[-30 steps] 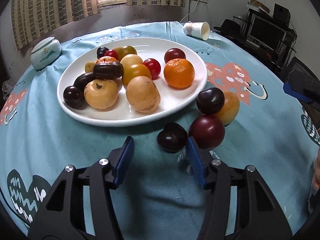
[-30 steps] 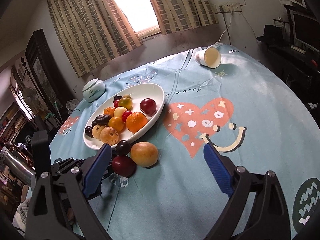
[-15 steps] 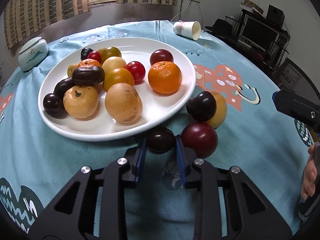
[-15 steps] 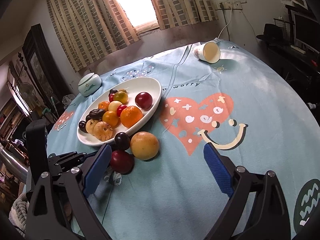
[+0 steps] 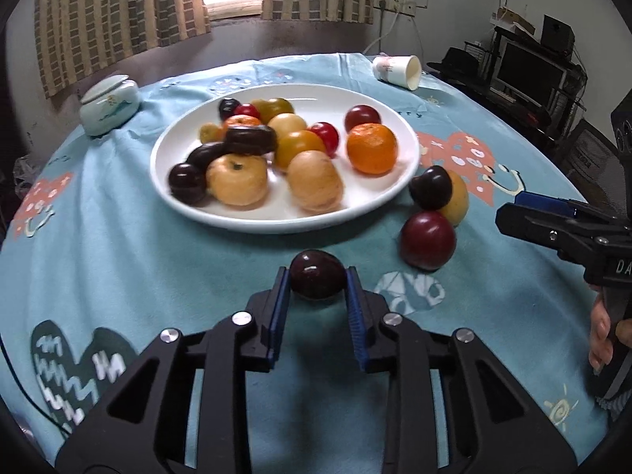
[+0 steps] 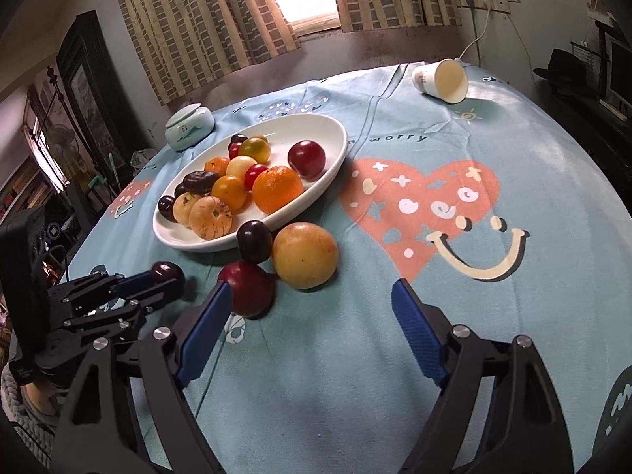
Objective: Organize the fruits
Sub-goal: 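Grasp a dark plum with the left tool while the right tool grasps another plum, then lower both dark plums onto the white plate and open both tools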
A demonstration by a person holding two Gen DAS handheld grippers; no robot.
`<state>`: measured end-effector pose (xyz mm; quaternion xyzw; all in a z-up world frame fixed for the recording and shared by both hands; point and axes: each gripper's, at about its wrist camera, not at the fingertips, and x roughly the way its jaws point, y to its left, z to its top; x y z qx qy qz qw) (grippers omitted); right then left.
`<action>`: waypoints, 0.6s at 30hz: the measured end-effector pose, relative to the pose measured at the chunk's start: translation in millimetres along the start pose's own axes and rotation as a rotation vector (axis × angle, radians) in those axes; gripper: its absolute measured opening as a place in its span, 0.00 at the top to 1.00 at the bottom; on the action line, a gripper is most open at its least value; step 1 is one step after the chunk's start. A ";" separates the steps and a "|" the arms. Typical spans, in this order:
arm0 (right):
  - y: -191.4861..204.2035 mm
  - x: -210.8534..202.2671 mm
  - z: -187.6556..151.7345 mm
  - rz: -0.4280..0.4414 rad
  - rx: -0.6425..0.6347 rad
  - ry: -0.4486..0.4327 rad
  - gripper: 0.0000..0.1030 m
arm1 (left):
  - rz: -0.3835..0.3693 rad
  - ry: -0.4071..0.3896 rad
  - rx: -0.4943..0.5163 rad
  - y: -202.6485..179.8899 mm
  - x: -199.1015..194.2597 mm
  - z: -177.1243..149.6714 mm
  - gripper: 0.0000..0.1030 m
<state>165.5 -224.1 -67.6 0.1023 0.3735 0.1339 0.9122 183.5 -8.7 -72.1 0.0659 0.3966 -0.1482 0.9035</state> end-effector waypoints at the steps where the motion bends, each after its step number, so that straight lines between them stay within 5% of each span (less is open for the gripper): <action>1: 3.9 1.4 -1.3 0.008 -0.014 0.005 0.20 | 0.007 -0.007 -0.015 6.8 -5.0 -2.2 0.72; 9: 14.0 8.7 4.6 -0.062 -0.047 -0.034 0.24 | 0.013 -0.047 -0.049 23.2 -17.9 -2.7 0.72; 13: 7.2 14.0 14.7 -0.018 -0.009 -0.044 0.27 | -0.003 -0.051 -0.063 25.2 -20.4 -1.9 0.72; 18: 50.5 20.8 21.4 -0.026 -0.193 -0.080 0.31 | -0.009 -0.039 -0.064 23.7 -16.3 -1.7 0.72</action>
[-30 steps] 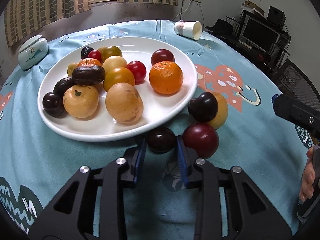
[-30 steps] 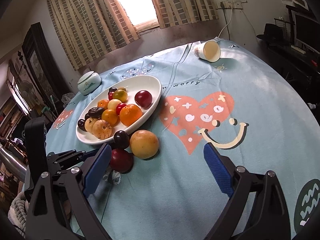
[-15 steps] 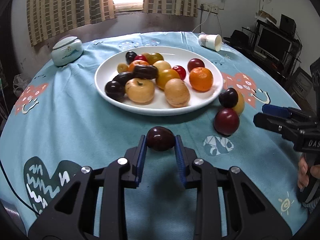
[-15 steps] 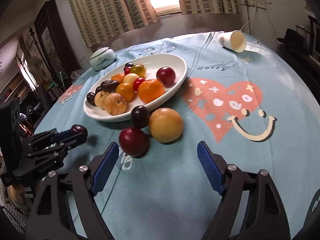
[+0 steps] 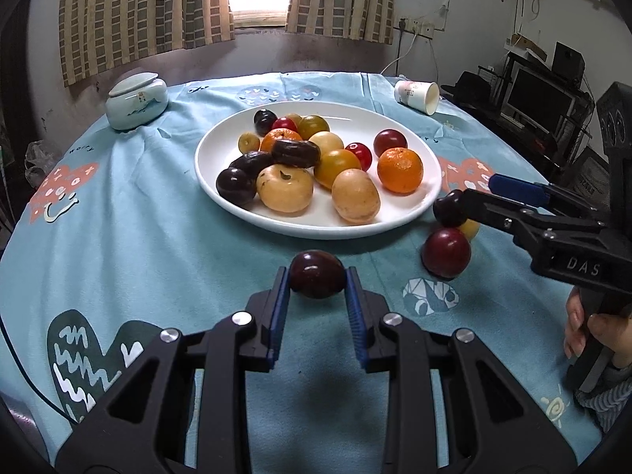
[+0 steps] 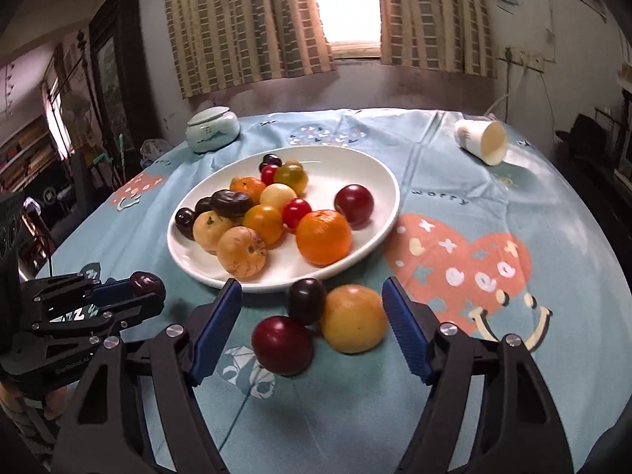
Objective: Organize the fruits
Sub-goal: 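Lower both dark plums onto the white plate and open both tools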
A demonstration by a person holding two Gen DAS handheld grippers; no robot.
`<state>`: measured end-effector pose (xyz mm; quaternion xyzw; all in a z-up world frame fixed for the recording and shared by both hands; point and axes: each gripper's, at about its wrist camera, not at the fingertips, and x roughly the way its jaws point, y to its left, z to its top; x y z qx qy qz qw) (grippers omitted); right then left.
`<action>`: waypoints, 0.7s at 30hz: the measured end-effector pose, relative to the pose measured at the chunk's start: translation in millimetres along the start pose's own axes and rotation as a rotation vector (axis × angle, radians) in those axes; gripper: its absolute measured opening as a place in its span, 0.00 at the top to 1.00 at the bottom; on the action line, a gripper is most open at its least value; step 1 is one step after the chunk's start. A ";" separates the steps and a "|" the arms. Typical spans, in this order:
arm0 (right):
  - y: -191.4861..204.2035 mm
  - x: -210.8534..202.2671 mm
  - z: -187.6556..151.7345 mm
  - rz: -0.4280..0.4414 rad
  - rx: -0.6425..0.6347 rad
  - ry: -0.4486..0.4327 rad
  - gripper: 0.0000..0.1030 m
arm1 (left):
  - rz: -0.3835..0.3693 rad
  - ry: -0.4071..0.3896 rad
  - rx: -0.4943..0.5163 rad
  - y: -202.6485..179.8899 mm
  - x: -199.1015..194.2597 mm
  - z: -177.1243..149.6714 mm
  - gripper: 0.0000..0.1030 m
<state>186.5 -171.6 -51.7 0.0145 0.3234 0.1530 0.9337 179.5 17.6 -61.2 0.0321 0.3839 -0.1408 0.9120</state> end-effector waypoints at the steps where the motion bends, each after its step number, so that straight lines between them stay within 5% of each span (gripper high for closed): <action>1: 4.7 6.3 1.5 0.002 -0.021 0.019 0.36 | 0.000 0.003 0.000 -0.1 0.6 -0.2 0.72; 10: 9.0 22.2 -0.7 -0.040 -0.088 0.049 0.71 | -0.009 0.018 0.001 -0.3 5.3 -0.2 0.72; 21: 0.4 -14.7 -0.3 -0.040 -0.023 -0.036 0.73 | -0.010 -0.025 -0.021 4.2 -4.6 5.2 0.72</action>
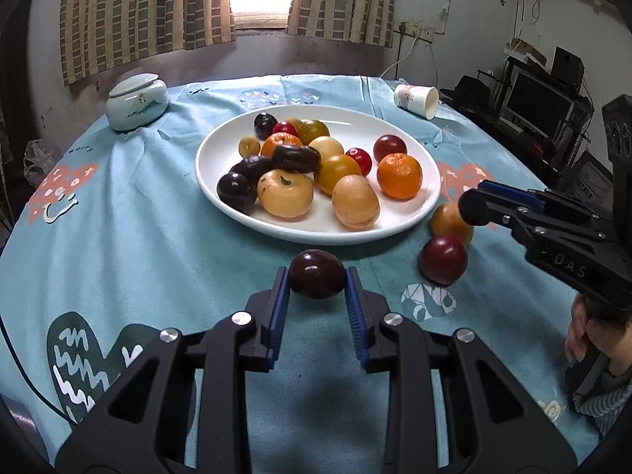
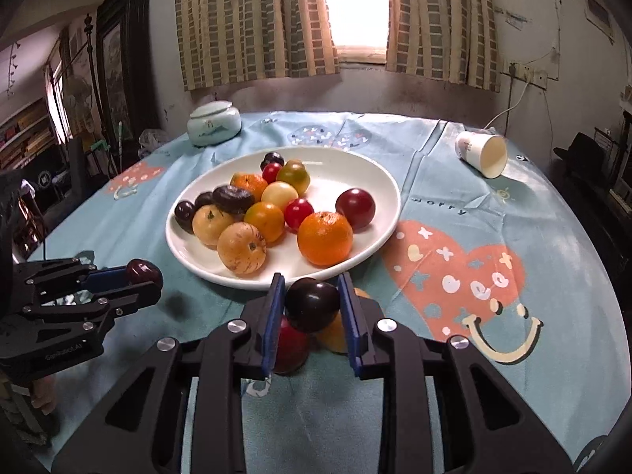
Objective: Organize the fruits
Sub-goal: 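Lower both dark plums onto the white plate and open both tools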
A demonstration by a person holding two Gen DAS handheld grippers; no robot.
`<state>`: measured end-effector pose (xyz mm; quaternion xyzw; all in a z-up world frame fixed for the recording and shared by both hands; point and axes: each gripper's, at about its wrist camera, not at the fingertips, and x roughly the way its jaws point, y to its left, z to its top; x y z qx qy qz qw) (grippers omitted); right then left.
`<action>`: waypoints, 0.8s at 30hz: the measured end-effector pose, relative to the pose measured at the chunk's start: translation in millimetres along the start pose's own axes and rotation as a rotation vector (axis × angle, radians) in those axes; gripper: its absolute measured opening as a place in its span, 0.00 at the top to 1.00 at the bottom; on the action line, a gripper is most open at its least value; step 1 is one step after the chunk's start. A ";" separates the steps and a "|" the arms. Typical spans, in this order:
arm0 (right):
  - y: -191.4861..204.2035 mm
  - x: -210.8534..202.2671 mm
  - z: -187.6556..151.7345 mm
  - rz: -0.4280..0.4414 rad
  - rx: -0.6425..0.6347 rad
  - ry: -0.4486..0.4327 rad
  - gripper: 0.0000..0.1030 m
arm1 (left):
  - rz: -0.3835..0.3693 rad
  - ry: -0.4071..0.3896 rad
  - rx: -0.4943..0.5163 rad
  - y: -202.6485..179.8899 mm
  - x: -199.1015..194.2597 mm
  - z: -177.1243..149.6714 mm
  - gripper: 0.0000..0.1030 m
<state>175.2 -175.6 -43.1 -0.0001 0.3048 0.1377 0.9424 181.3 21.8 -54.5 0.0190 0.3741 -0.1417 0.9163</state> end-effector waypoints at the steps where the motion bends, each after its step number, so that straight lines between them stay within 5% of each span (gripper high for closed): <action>1: -1.6 -9.7 2.9 -0.001 0.013 -0.028 0.73 | 0.003 -0.006 -0.010 2.0 -1.4 4.3 0.72; 10: -15.1 -18.9 66.9 0.035 0.068 -0.128 0.73 | 0.075 -0.046 -0.053 25.3 15.1 76.7 0.72; 16: -13.0 50.7 88.9 0.109 0.119 -0.051 0.73 | 0.087 -0.039 -0.089 35.5 50.5 100.4 0.72; 24: -9.5 104.6 89.0 0.096 0.090 0.052 0.72 | 0.089 0.003 -0.108 48.6 81.7 108.5 0.70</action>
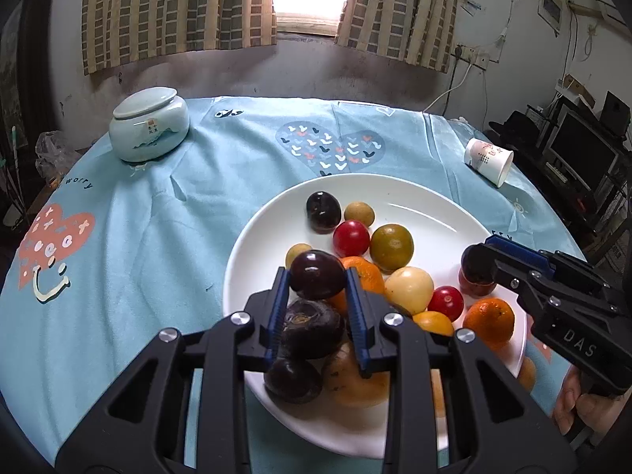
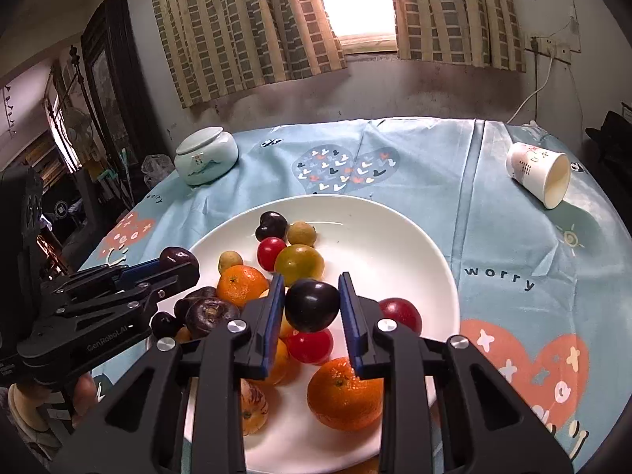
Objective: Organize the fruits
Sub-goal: 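Lower both dark plums onto the white plate and open both tools, then withdraw both open tools from the plate toward the last two fruits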
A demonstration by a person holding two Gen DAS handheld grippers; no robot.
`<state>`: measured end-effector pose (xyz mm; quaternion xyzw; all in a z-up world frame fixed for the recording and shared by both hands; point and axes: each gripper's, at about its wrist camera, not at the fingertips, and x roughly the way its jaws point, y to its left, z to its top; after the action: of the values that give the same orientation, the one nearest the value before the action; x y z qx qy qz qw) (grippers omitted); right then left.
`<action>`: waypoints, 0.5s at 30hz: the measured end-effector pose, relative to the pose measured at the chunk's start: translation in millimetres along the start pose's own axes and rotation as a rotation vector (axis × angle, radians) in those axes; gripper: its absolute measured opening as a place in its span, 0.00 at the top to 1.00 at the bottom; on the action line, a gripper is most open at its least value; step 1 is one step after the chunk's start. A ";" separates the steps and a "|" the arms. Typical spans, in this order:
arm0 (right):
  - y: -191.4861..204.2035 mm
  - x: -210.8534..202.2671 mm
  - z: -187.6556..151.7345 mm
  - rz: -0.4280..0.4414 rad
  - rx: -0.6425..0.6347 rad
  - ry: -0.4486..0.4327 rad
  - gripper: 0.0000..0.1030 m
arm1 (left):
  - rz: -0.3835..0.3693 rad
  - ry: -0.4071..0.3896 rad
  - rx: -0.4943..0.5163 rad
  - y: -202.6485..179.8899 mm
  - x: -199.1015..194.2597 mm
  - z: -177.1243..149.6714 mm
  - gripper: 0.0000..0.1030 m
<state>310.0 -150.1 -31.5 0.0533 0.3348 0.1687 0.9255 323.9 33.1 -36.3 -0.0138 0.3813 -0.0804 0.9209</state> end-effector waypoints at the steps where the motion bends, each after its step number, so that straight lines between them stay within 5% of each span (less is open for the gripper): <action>1: -0.4 2.3 -0.1 -0.008 -0.001 0.000 0.72 | 0.001 0.002 0.001 0.0 1.3 -0.4 0.63; 4: -4.6 10.0 -2.1 -0.004 0.001 0.033 0.71 | 0.015 -0.008 0.011 -1.4 1.8 -1.0 0.43; 15: -6.8 -10.8 4.5 0.011 0.022 -0.005 0.70 | 0.014 -0.031 -0.013 4.9 -8.3 3.1 0.35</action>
<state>306.9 -160.2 -23.0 0.0656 0.3338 0.1698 0.9249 321.0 39.1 -28.8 -0.0184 0.3677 -0.0712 0.9270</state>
